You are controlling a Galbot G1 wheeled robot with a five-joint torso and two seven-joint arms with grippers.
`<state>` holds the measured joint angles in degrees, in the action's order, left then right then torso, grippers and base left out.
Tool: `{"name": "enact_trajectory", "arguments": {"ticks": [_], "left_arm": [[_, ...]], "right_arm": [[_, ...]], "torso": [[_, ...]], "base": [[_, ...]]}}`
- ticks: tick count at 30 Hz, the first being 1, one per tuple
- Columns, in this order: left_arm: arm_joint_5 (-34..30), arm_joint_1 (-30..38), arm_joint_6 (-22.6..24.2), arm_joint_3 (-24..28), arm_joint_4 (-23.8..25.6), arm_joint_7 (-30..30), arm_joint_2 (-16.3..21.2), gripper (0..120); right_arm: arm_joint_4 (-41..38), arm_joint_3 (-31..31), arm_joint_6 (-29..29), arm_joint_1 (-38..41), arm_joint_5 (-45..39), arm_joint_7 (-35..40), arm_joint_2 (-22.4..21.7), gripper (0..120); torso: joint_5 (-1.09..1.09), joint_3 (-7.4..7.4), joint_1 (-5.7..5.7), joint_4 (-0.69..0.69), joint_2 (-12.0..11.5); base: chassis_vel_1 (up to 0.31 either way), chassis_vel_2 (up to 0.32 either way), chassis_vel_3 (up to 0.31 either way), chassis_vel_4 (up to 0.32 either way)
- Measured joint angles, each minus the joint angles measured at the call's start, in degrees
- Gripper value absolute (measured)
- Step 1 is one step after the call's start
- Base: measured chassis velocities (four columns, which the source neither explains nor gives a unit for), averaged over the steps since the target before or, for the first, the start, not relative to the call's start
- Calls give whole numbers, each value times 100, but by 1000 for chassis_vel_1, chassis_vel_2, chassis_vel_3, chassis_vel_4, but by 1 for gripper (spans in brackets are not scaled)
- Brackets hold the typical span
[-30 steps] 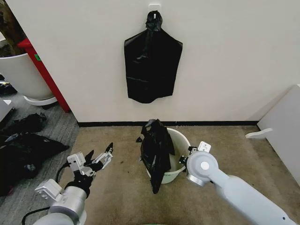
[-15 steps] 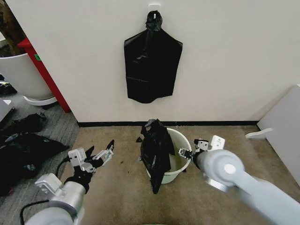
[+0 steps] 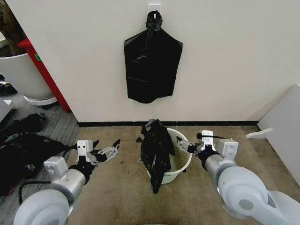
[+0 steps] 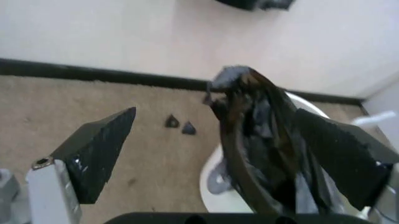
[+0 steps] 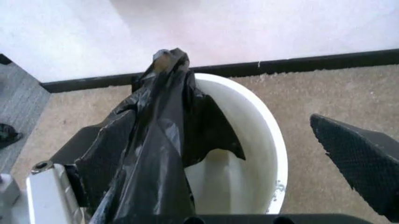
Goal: Place the garbage bag over the trash bin.
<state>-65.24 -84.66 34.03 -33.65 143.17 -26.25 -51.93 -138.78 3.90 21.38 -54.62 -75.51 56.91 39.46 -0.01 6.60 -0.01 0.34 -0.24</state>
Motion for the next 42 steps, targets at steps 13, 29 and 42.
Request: {"name": "enact_trajectory", "arguments": {"ticks": [13, 29, 42], "left_arm": [[-1597, 1929, 636, 618, -764, -614, 687, 100], [-3045, 4273, 838, 3102, -1819, -2604, 400, 100], [-2676, 4225, 823, 3594, -2232, -2590, 304, 100]], "right_arm": [[-61, -332, -111, -249, 935, -103, 61, 100], [288, -430, -146, -198, 959, -24, 266, 100], [397, -524, -170, -236, 1005, 47, 409, 100]], "torso": [[1, 0, 0, 0, 0], [-1, 0, 0, 2, 0], [0, 0, 0, 0, 0]], "base": [[0, 0, 0, 0], [0, 0, 0, 0], [0, 0, 0, 0]]}}
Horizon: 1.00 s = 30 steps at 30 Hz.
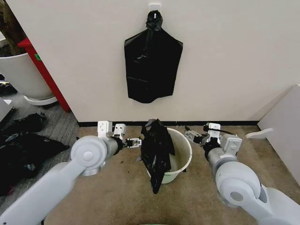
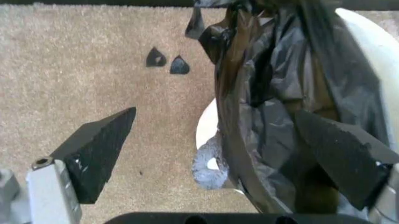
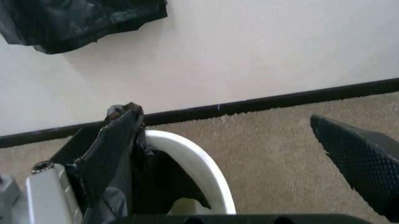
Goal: Place the garbage bag over the trash bin.
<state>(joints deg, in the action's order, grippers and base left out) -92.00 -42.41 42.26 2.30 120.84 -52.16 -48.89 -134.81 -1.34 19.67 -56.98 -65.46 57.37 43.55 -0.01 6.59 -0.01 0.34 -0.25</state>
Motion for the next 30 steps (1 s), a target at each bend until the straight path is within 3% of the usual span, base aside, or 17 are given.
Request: {"name": "enact_trajectory", "arguments": {"ticks": [9, 30], "left_arm": [[199, 134, -7, 203, -351, 21, -338, 100], [421, 397, -12, 726, -943, 35, -707, 100]], "right_arm": [[-46, 14, -17, -24, -34, 19, -16, 100], [-148, -10, -38, -30, -124, 93, -12, 100]], "torso": [[0, 0, 0, 0, 0], [0, 0, 0, 0, 0]], "base": [[0, 0, 0, 0], [0, 0, 0, 0]]}}
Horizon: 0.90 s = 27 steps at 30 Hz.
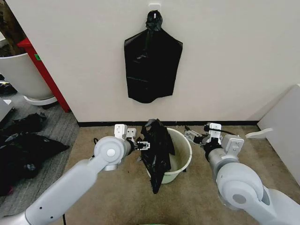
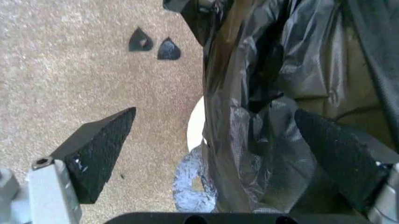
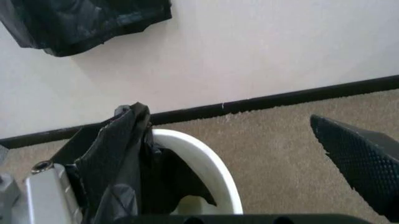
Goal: Place the garbage bag over the trash bin.
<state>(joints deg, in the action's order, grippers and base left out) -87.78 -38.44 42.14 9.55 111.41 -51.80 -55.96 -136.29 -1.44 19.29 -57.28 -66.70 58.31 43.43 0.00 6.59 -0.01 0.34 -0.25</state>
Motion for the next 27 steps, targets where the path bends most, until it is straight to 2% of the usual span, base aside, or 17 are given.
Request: {"name": "enact_trajectory", "arguments": {"ticks": [27], "left_arm": [[448, 45, -1, 402, -504, 92, -312, 100]], "right_arm": [[1, 25, -17, -176, -45, 65, 70, 100]], "torso": [[0, 0, 0, 0, 0]], "base": [[0, 0, 0, 0]]}}
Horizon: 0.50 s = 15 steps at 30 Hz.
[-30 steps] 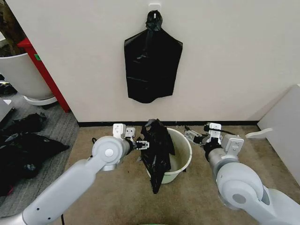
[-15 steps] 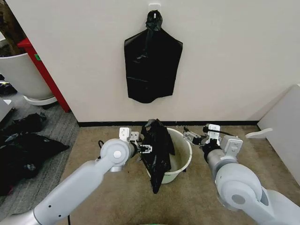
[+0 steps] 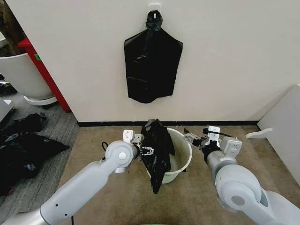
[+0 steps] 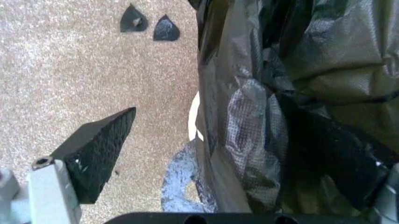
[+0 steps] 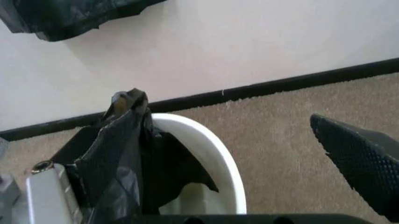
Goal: Place the garbage bag over the trash bin.
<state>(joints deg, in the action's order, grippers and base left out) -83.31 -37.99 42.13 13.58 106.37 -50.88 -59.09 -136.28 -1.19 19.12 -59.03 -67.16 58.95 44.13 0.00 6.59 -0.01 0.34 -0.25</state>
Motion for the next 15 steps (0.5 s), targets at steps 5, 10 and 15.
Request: {"name": "enact_trajectory", "arguments": {"ticks": [5, 10, 15], "left_arm": [[82, -17, -1, 28, -72, 54, -38, 94], [141, -25, -4, 59, -125, 69, -83, 79], [151, -53, -6, 66, -140, 97, -109, 63]], "right_arm": [[-6, -2, -3, -52, 12, 6, 16, 100], [-7, -3, -4, -54, 12, 9, 13, 100], [-6, 11, -3, -52, 6, 24, -12, 100]], "torso": [[-1, -1, 0, -1, 0], [-1, -1, 0, -1, 0], [-1, -1, 0, -1, 0]], "base": [[0, 0, 0, 0], [0, 0, 0, 0], [0, 0, 0, 0]]}}
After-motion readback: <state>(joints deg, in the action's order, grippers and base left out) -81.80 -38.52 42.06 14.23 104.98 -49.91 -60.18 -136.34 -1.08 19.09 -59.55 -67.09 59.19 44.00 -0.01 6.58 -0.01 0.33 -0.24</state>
